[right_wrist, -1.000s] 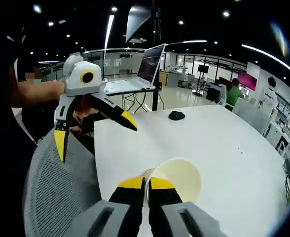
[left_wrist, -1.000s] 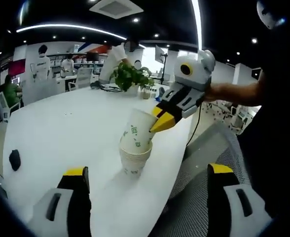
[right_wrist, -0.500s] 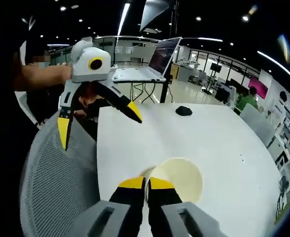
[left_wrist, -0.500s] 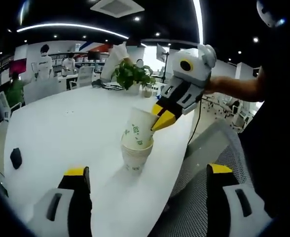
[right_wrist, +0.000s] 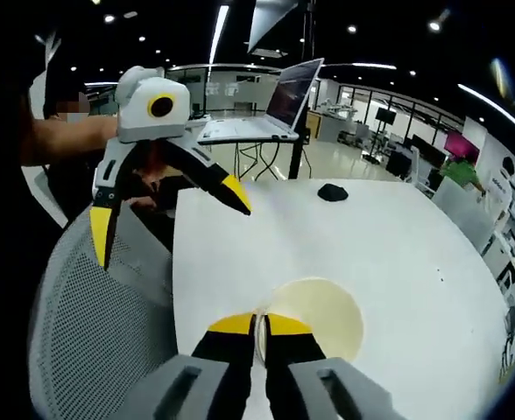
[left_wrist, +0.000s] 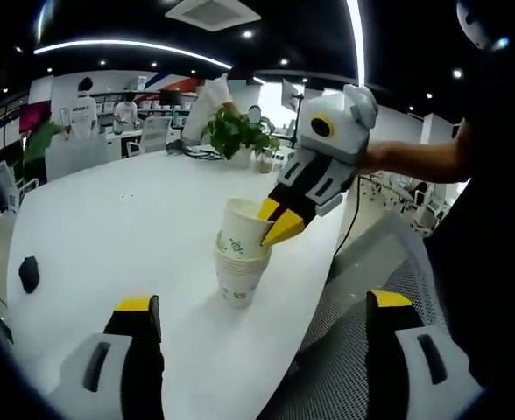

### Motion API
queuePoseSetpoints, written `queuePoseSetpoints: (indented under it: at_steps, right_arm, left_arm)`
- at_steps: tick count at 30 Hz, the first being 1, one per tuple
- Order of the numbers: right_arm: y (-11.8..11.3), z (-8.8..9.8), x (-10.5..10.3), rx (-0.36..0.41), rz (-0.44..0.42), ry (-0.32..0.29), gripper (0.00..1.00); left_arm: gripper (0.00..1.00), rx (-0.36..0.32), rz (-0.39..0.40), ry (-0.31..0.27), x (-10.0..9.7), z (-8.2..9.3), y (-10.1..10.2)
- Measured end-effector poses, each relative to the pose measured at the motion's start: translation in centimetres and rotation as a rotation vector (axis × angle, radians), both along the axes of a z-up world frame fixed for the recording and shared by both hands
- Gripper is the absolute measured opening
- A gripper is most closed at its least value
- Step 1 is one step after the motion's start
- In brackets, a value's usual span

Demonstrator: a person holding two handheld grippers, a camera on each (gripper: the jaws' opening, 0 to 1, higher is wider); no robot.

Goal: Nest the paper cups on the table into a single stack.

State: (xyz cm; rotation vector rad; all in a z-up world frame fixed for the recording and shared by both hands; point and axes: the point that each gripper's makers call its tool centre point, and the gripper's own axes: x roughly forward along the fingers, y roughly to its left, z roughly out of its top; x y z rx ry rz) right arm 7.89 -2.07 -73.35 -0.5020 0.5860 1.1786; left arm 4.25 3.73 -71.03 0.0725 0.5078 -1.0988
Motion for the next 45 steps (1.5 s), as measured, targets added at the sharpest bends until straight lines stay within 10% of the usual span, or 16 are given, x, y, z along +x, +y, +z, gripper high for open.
queuePoseSetpoints:
  at_steps: [45]
  right_arm:
    - [0.4, -2.5, 0.1, 0.041, -0.022, 0.054, 0.13]
  left_arm:
    - [0.96, -0.023, 0.042, 0.004, -0.3, 0.4, 0.7]
